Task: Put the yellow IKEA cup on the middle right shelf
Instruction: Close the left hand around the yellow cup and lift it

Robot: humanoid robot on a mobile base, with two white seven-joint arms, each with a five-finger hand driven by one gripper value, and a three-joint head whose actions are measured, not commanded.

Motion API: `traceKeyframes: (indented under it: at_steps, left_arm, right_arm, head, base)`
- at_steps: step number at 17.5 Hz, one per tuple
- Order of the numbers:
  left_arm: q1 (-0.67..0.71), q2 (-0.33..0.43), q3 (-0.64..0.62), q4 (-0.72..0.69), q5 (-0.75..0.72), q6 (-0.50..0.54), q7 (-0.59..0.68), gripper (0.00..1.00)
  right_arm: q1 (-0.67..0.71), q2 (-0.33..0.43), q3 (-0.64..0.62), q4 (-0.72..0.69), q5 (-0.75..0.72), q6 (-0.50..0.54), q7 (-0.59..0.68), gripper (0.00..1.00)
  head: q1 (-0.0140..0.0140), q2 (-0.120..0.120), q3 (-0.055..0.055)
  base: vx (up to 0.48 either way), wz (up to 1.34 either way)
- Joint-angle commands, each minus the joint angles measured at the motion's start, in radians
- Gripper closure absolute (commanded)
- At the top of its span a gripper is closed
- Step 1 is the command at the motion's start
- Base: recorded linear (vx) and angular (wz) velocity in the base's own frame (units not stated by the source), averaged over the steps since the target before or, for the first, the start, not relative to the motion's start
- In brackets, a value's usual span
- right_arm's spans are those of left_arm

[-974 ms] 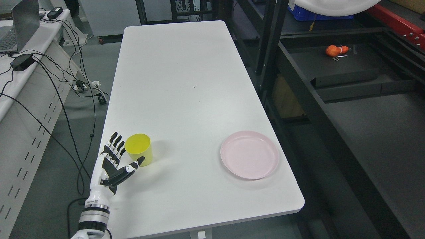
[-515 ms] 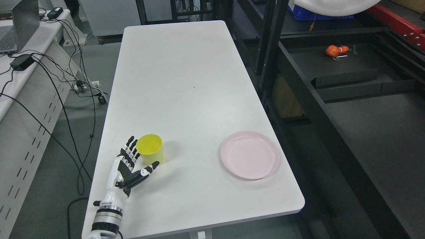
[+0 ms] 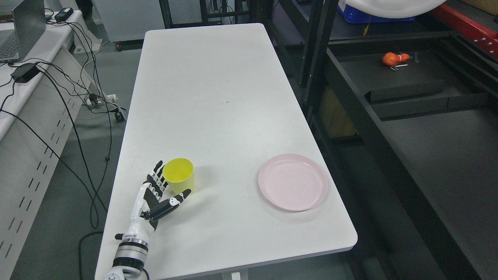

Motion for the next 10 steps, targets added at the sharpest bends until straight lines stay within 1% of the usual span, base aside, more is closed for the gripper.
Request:
traceKeyframes:
  at_steps: [1, 4, 8, 10]
  left_arm:
    - [-0.078, 0.017, 0.011, 0.112, -0.001, 0.006, 0.000, 0.01]
    - [-0.111, 0.019, -0.001, 0.153, -0.003, 0.008, -0.001, 0.01]
    - [-0.109, 0.018, -0.024, 0.173, -0.006, 0.008, -0.001, 0.01]
    - [-0.109, 0.018, -0.036, 0.184, -0.006, 0.008, -0.006, 0.04]
  right_arm:
    - [0.014, -0.017, 0.017, 0.000, -0.025, 0.001, 0.001, 0.01]
    - [0.014, -0.017, 0.017, 0.000, -0.025, 0.001, 0.001, 0.01]
    - [0.014, -0.017, 0.017, 0.000, -0.025, 0.001, 0.001, 0.01]
    - [0.014, -0.017, 0.017, 0.000, -0.025, 0.001, 0.001, 0.01]
  head:
    - [0.0000, 0.000, 0.000]
    - [0.0000, 0.000, 0.000]
    - [0.0000, 0.000, 0.000]
    - [0.0000, 0.000, 0.000]
  base:
    - [0.027, 0.00]
    - [0.032, 0.00]
    - [0.013, 0.00]
    - [0.000, 0.00]
